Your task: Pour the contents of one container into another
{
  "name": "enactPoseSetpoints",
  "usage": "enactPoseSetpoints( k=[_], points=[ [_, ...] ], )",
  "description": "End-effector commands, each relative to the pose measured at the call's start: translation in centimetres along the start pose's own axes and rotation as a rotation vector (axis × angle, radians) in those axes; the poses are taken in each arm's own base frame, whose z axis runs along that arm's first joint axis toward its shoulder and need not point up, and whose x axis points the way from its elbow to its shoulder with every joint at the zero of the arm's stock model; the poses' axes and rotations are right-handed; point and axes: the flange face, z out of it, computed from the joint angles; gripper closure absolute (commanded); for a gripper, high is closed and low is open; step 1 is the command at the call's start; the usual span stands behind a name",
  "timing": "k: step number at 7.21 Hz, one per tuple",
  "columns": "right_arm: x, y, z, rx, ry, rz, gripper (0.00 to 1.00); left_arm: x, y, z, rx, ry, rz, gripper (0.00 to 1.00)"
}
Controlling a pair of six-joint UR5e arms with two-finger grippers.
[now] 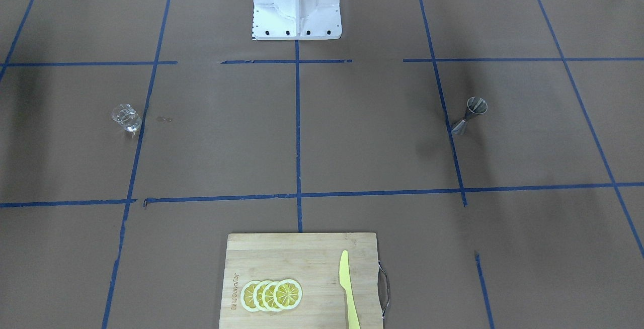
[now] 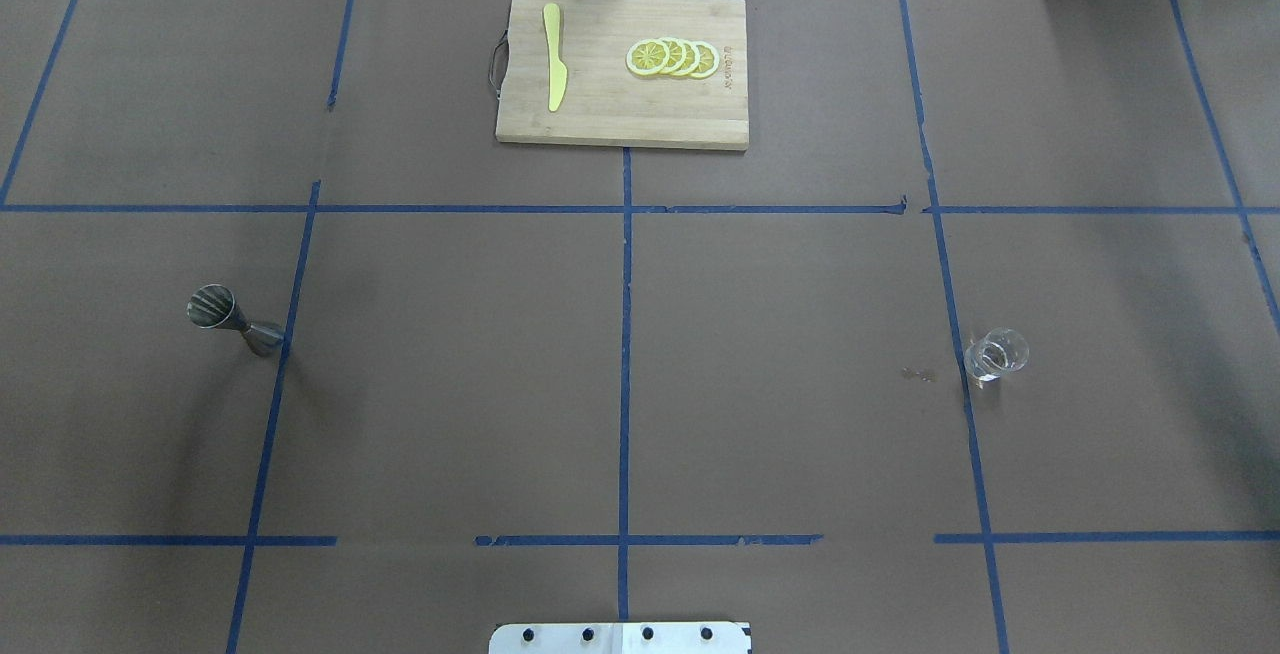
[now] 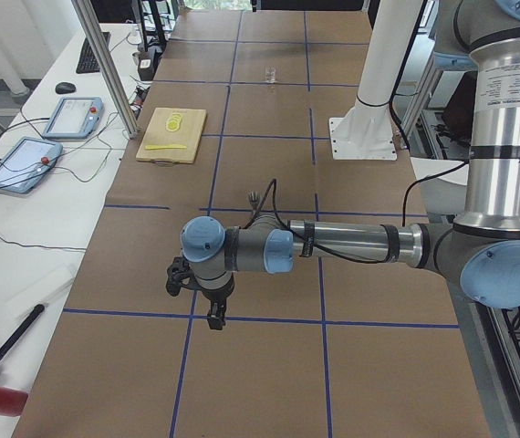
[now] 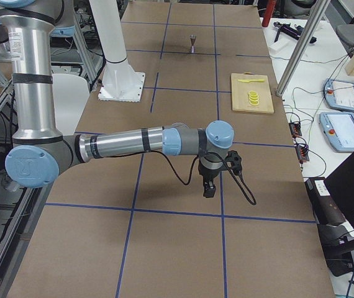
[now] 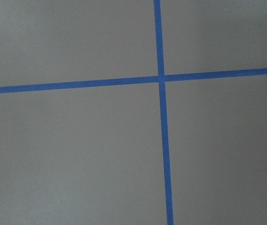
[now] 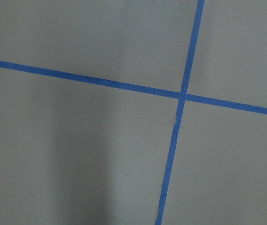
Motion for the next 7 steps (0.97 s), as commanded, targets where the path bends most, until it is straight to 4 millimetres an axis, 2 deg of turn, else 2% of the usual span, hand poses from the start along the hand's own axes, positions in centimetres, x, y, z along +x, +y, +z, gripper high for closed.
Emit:
enactPoseSetpoints(
  k=[1, 5, 7],
  points=[
    [-0.3, -0.1, 0.1, -0.002, -0.002, -0.005, 0.00, 0.8, -0.5, -0.9, 0.015, -0.002, 0.011, 0.00],
    [-0.4, -0.1, 0.2, 0.005, -0.006, -0.006, 0.00, 1.8, -0.7, -1.9, 0.040, -0.005, 0.030, 0.00],
    [-0.3, 0.0, 0.3, 0.004, 0.003, -0.006, 0.00, 4.3, -1.4, -4.0, 0.098, -0.008, 0.091, 0.00]
  ],
)
